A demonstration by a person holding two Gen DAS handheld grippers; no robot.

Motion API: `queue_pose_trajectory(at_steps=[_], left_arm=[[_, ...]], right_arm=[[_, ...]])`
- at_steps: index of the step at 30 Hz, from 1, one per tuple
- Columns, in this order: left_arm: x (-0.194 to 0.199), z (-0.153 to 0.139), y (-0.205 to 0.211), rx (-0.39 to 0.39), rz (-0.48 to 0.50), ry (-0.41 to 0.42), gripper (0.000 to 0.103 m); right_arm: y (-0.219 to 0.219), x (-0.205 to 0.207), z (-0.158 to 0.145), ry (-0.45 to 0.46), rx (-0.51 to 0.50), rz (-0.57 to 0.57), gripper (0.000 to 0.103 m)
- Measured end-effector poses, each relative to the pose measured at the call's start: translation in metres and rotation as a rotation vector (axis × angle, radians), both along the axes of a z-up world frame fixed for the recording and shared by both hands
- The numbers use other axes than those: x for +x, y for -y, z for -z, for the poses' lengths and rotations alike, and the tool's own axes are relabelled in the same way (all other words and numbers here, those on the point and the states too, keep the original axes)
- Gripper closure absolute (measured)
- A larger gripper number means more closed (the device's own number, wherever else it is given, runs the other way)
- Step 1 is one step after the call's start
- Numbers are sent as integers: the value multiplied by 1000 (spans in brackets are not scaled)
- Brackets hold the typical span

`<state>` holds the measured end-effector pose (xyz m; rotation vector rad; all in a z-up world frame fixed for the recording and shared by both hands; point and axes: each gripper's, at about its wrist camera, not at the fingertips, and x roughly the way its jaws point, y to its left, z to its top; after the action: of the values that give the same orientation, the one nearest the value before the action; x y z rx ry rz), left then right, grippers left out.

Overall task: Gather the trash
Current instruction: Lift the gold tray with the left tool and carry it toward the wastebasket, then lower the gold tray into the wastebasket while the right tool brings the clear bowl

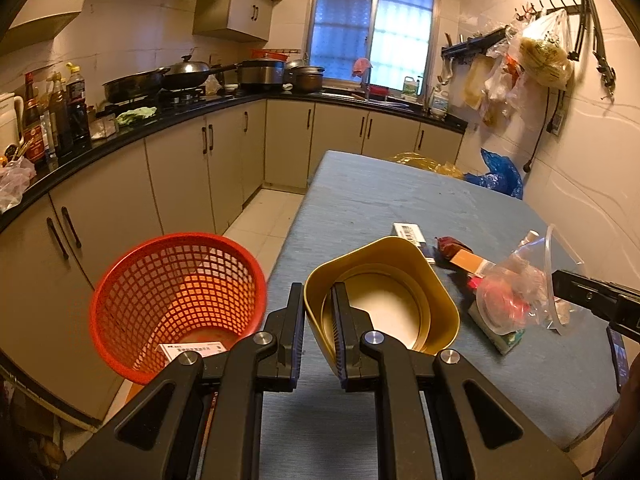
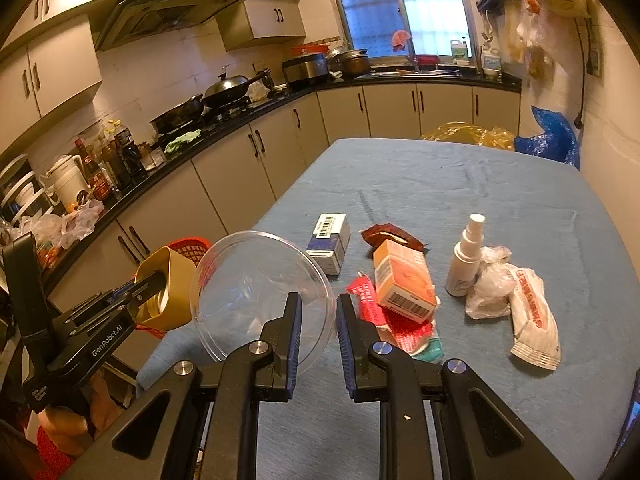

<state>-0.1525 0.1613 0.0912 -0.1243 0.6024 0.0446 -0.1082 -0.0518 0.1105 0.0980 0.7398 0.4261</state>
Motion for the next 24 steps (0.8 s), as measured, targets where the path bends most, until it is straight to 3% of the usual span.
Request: queue_pose_trajectory(at_steps=[6,14,24], left_arm=[[-3,-2,-23,-2,-57,6,90],[-10,4,-79,2,-202,-8,90],[-1,32,-127,14,-302,-80,90]], right_arm=[[-21,7,-2,-8,-2,-49,82],[-70,30,3,-70,23,-159,82],[-147,52,5,-103,28,-282,82]])
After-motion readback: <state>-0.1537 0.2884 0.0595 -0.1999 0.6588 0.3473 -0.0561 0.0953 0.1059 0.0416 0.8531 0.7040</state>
